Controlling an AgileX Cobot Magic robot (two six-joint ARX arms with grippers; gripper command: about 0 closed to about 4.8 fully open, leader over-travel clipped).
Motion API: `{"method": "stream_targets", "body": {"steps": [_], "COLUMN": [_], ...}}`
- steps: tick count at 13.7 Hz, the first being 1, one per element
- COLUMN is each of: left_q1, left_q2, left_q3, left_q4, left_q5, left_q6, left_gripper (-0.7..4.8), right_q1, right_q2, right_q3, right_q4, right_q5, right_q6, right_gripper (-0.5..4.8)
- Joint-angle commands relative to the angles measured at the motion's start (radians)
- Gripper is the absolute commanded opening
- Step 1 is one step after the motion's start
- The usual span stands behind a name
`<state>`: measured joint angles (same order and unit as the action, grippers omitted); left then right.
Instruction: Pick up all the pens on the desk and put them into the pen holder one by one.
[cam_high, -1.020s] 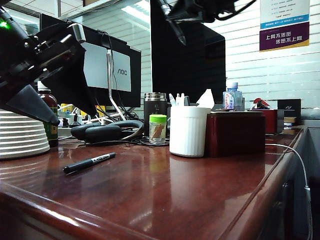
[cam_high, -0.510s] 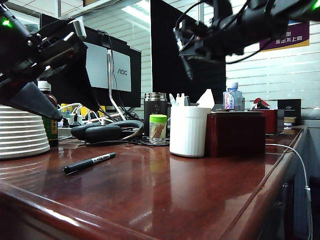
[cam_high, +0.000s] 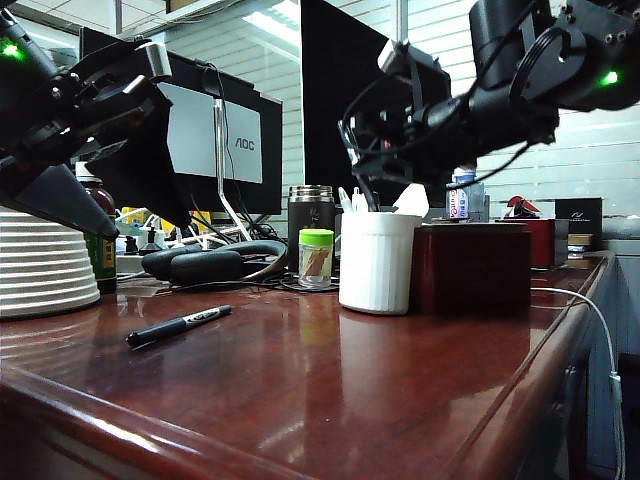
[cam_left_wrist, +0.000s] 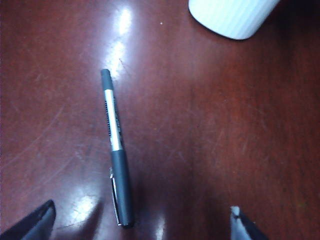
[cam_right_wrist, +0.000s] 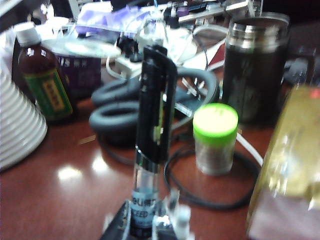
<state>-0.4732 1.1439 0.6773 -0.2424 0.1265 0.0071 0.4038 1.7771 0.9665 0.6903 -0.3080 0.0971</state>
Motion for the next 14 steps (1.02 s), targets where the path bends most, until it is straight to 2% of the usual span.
{"method": "stream_targets", "body": {"steps": [1, 4, 7, 10, 12, 14], "left_q1": [-0.002, -0.002, -0.002, -0.002, -0.002, -0.001], "left_q2": [-0.002, -0.002, -0.002, -0.002, -0.002, -0.002], "left_q3": [0.006, 0.006, 0.006, 0.006, 0.006, 0.006], "left_q4": [0.016, 0.016, 0.016, 0.016, 0.021, 0.079], "left_q5": [-0.003, -0.003, -0.003, -0.003, -0.005, -0.019], "left_q6": [0.005, 0.005, 0.005, 0.005, 0.005, 0.012], "left_gripper": [4.79, 4.79, 4.79, 4.79, 4.79, 4.79], "right_q1": [0.002, 0.002, 0.002, 0.002, 0.002, 0.002], "right_q2": [-0.003, -0.003, -0.003, -0.004, -0.02, -0.079], "right_q3": [-0.029, -0.032, -0.032, -0.032, -0.032, -0.031], "right_q4": [0.023, 0.026, 0.026, 0.026, 0.027, 0.025], "right_q5": [-0.001, -0.002, -0.006, -0.017, -0.06, -0.061], "right_q6": [-0.001, -0.002, -0.002, -0.002, -0.002, -0.002], "right_gripper": [-0.08, -0.01, 1.88, 2.04, 2.04, 2.04]}}
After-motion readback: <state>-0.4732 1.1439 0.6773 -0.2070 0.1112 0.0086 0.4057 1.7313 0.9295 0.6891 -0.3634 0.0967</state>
